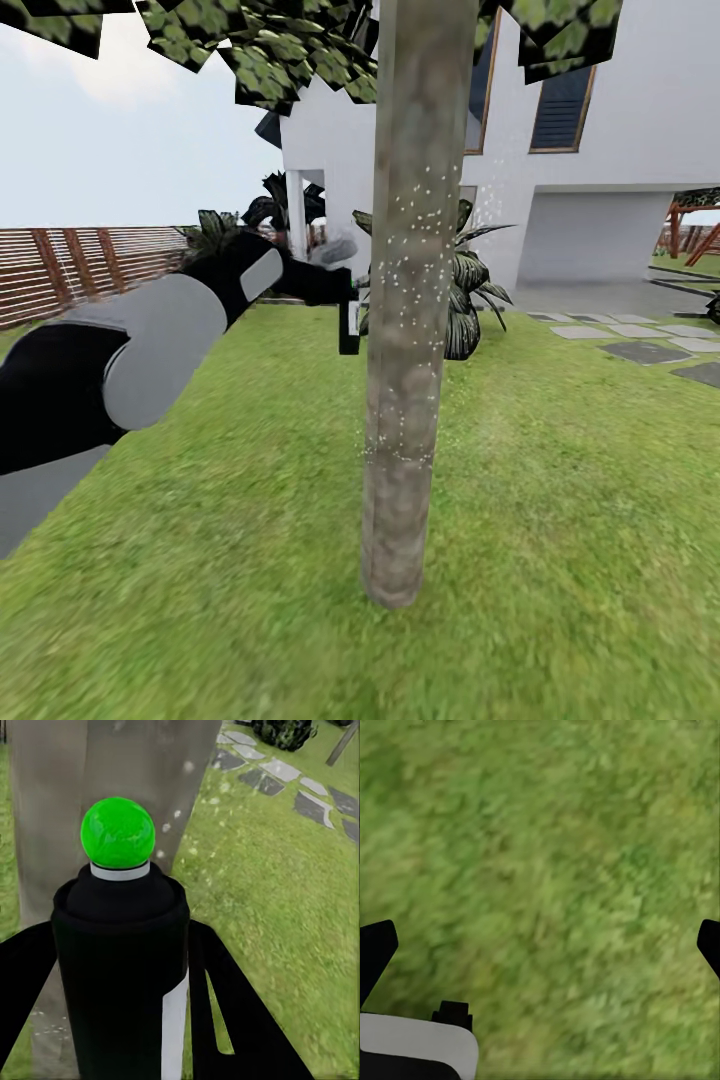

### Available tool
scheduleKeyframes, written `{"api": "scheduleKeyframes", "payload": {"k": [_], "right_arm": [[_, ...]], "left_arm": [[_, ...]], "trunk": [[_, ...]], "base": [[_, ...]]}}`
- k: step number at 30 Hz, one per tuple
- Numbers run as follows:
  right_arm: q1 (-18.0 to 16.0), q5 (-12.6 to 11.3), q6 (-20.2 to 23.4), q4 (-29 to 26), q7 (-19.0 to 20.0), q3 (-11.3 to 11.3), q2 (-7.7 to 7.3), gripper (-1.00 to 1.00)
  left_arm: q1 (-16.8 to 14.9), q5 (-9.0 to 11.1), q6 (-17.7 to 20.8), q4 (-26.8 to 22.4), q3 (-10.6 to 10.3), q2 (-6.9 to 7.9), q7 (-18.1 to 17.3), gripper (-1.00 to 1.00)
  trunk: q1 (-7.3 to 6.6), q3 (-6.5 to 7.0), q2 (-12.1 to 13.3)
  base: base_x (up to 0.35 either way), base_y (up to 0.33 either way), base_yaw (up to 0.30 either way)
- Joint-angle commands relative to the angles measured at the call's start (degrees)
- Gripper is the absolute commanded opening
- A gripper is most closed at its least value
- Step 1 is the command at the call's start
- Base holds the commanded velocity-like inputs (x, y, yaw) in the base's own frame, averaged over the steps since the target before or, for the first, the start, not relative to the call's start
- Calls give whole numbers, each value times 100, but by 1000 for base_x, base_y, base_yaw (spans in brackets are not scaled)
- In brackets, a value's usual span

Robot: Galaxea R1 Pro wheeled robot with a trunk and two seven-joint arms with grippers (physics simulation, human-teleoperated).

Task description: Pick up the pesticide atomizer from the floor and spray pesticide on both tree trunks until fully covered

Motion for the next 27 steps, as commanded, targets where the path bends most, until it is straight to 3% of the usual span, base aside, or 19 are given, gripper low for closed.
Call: {"api": "scheduleKeyframes", "payload": {"k": [1, 10, 15, 17, 27], "right_arm": [[0, 3, 0, 0, 0, 0, 0, 100], [-1, 7, 0, 0, 0, 0, 0, 100], [-1, 14, 0, 0, 0, 3, 0, 100], [0, 17, 0, 0, 0, 7, 0, 100], [0, 24, 0, 0, 0, 9, 7, 100]], "left_arm": [[88, 24, 1, -4, 45, 0, -1, -100], [613, 4, -317, -5, 40, 47, -1, -100], [927, -172, -368, -5, 38, 53, 6, -100], [1028, -194, -553, -5, 39, 54, 7, -100], [1557, -204, -847, -5, 36, 81, 8, -100]], "trunk": [[-1, 1, -2], [-1, 1, -2], [-1, 1, -2], [-1, 1, -2], [-1, 1, -2]], "base": [[0, 0, 0], [0, 0, 0], [0, 0, 0], [0, 0, 0], [0, 0, 0]]}}
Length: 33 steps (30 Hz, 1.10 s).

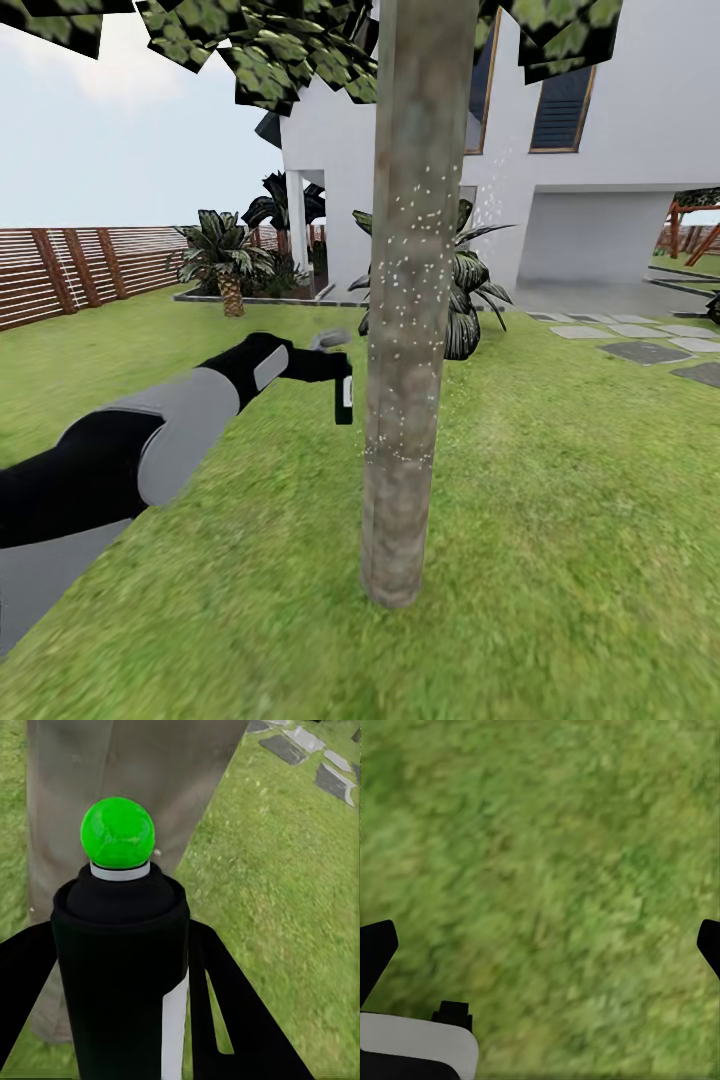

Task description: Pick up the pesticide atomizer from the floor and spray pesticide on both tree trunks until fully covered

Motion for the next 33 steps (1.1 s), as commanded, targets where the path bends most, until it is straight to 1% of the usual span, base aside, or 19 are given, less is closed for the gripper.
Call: {"api": "scheduleKeyframes", "payload": {"k": [1, 7, 8, 9, 13, 14, 16, 18, 22, 26, 27, 30, 33], "right_arm": [[0, 0, 0, 0, 0, 0, -3, 100], [0, 0, 0, 1, 0, 0, -7, 100], [0, 0, 0, 0, 0, 0, -7, 100], [0, 0, 0, 2, 0, 0, -5, 100], [0, 0, 0, 0, 0, -2, -7, 100], [0, 0, 0, 0, 0, -1, -7, 100], [0, 0, 0, 0, 0, 0, -7, 100], [0, 0, 0, 0, 0, 0, -7, 100], [0, 0, 0, 0, 0, 0, -5, 100], [0, 0, 0, 4, 8, 0, 1, 100], [0, 0, 0, 6, 8, 0, 2, 100], [0, 0, 0, 6, 9, 0, 2, 100], [0, 0, 0, 6, 9, 0, 4, 100]], "left_arm": [[59, 11, -14, 2, 21, 0, -1, -100], [367, 18, -39, 7, 21, -1, -1, -100], [412, 18, -106, 7, 21, -1, -1, -100], [436, 19, -220, 7, 21, -4, -1, -100], [460, 20, -349, 16, 13, -50, -4, -100], [527, 20, -363, 23, 12, -77, -8, -100], [676, 19, -396, 24, 12, -84, -9, -100], [791, 19, -594, 27, 12, -87, -9, -100], [1014, 19, -753, 28, 20, -88, -9, -100], [1392, 13, -1110, 25, 21, -83, -9, -100], [1511, 12, -1174, 21, 21, -77, -9, -100], [1700, 11, -1273, 17, 21, -73, -5, -100], [1962, 11, -1597, 12, 21, -57, -1, -100]], "trunk": [[0, 0, 0], [0, 0, 0], [0, 0, 0], [0, 0, 0], [0, 0, 0], [0, 0, 0], [0, 0, 0], [0, 0, 0], [0, 0, 0], [0, 0, 0], [0, 0, 0], [0, 0, 0], [0, 0, 0]], "base": [[0, 0, 0], [0, 0, 0], [0, 0, 0], [0, 0, 0], [0, 0, 0], [0, 0, 0], [0, 0, 0], [0, 0, 0], [0, 0, 0], [0, 0, 0], [0, 0, 0], [0, 0, 0], [0, 0, 0]]}}
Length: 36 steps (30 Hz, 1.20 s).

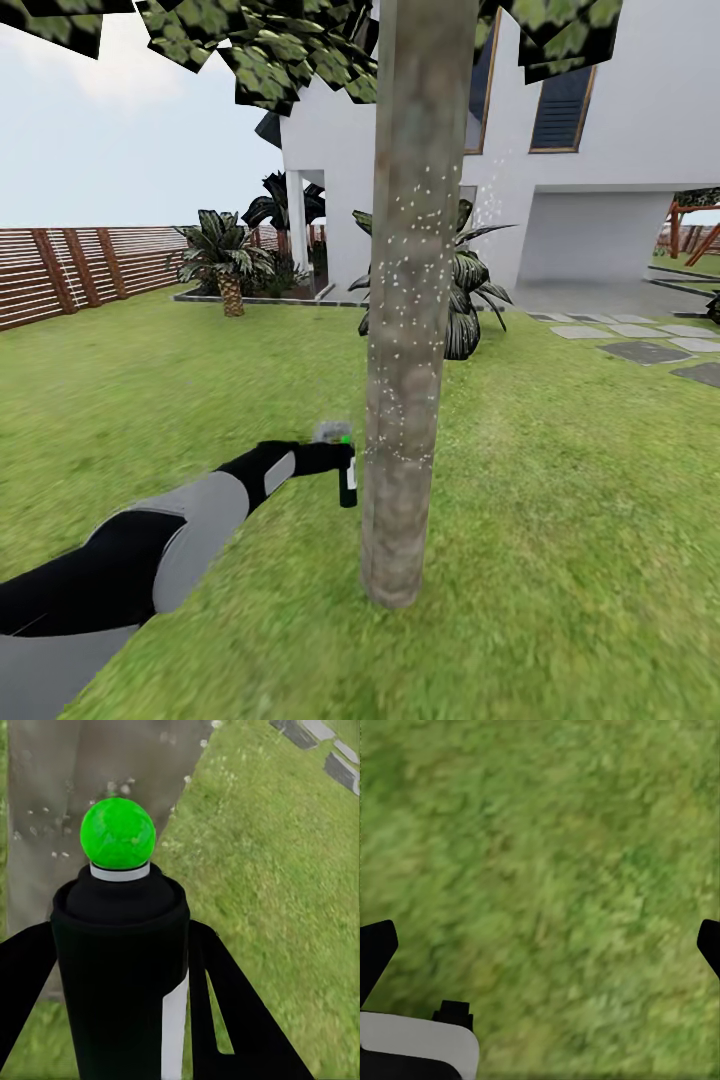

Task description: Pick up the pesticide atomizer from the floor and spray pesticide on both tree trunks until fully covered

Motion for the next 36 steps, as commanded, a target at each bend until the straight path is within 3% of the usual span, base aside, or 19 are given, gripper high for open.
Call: {"api": "scheduleKeyframes", "payload": {"k": [1, 8, 11, 15, 23, 36], "right_arm": [[0, 0, 0, -1, 0, 0, -1, 100], [0, 0, 10, 2, 9, 5, 10, 100], [0, 0, 16, 2, 12, 8, 24, 100], [-2, 2, -13, -5, 9, 8, 30, 100], [0, -8, 18, 2, 6, -7, 16, 100], [0, -1, 22, 2, 8, -1, 14, 100]], "left_arm": [[75, 17, -39, -5, 40, 1, -1, -100], [780, 17, -814, 0, 40, 4, -8, -100], [1205, 17, -1384, -9, 40, 18, -9, -100], [1396, 1, -1952, -16, 40, 129, -31, -100], [1420, -18, -2043, -17, 37, 180, -20, -100], [1421, -18, -2029, -17, 35, 240, -18, -100]], "trunk": [[0, 1, -1], [0, 1, -1], [0, 1, -1], [0, 1, -1], [0, 1, -1], [0, 1, -1]], "base": [[0, 0, 0], [0, 0, 0], [0, 0, 0], [0, 0, 0], [133, 155, 0], [115, 325, -64]]}}
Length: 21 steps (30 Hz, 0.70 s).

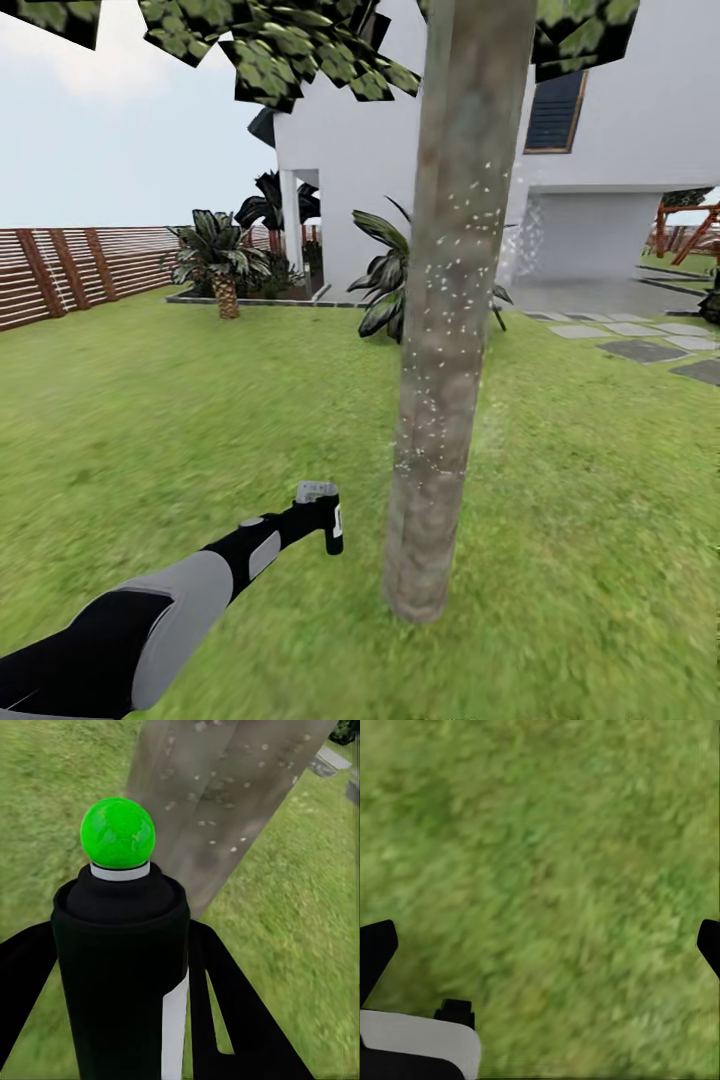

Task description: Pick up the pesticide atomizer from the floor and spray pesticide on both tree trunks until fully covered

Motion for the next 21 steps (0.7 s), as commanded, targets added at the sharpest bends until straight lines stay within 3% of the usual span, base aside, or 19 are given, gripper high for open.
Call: {"api": "scheduleKeyframes", "payload": {"k": [1, 13, 17, 21], "right_arm": [[0, 0, 2, 0, 0, 0, 0, 100], [-4, -2, -8, -12, 1, 13, 18, 100], [-5, -26, -41, -17, -13, -7, 16, 100], [-5, -52, -49, -8, -16, -11, 6, 100]], "left_arm": [[1, 3, 0, -1, 5, 0, 0, -100], [5, -13, 0, 8, 2, -8, -24, -100], [8, -218, 0, 8, -3, -9, -20, -100], [47, -285, -2, 8, -8, 5, -18, -100]], "trunk": [[0, 0, 0], [0, 0, 0], [0, 0, 0], [0, 0, 0]], "base": [[3, 350, -205], [57, 349, -96], [225, 311, -37], [254, 261, -216]]}}
